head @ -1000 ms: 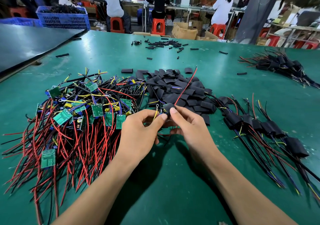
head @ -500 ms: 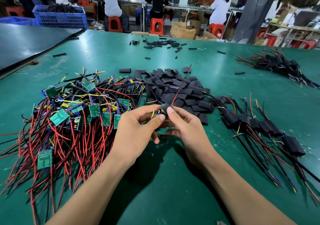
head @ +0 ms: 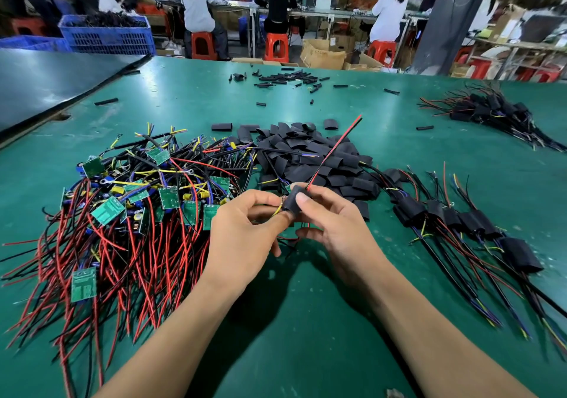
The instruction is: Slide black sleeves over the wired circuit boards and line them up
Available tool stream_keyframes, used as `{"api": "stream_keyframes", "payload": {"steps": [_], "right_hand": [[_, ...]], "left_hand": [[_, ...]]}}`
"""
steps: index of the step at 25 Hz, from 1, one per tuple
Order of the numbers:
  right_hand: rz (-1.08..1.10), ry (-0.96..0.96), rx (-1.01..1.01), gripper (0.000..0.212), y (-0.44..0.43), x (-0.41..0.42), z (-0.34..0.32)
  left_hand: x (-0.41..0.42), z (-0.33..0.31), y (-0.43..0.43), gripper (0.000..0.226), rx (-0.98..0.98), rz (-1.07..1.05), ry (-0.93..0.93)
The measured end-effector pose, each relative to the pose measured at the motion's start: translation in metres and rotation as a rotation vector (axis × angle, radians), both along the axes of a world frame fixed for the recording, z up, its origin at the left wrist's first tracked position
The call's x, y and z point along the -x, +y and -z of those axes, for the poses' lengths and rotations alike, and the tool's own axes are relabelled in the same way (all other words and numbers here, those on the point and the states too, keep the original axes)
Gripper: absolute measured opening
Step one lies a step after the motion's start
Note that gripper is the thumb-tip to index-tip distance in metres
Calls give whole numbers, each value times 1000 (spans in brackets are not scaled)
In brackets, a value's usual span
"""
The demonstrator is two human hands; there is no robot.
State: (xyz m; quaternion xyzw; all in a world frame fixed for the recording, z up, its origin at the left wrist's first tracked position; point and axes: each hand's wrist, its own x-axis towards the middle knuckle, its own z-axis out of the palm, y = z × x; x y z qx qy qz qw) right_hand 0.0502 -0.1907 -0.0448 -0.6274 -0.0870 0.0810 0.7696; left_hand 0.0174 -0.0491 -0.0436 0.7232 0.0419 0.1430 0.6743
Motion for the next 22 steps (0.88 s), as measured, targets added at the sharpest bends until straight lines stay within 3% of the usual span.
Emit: {"api": "stream_keyframes", "payload": {"steps": [5, 11, 15, 22], "right_hand": [[-6, -52, 56, 16, 0, 2, 0], [8, 123, -90, 24, -2, -3, -4], [-58, 149, -166, 26, -5, -5, -5], [-122, 214, -194, 29, -5, -3, -6]], "left_hand": [[1, 0, 0, 15, -52, -36, 22], [4, -2, -5, 22, -68, 102, 29], [4, -5, -6, 30, 74, 167, 29], [3, -5, -3, 22, 156, 148, 70]]}}
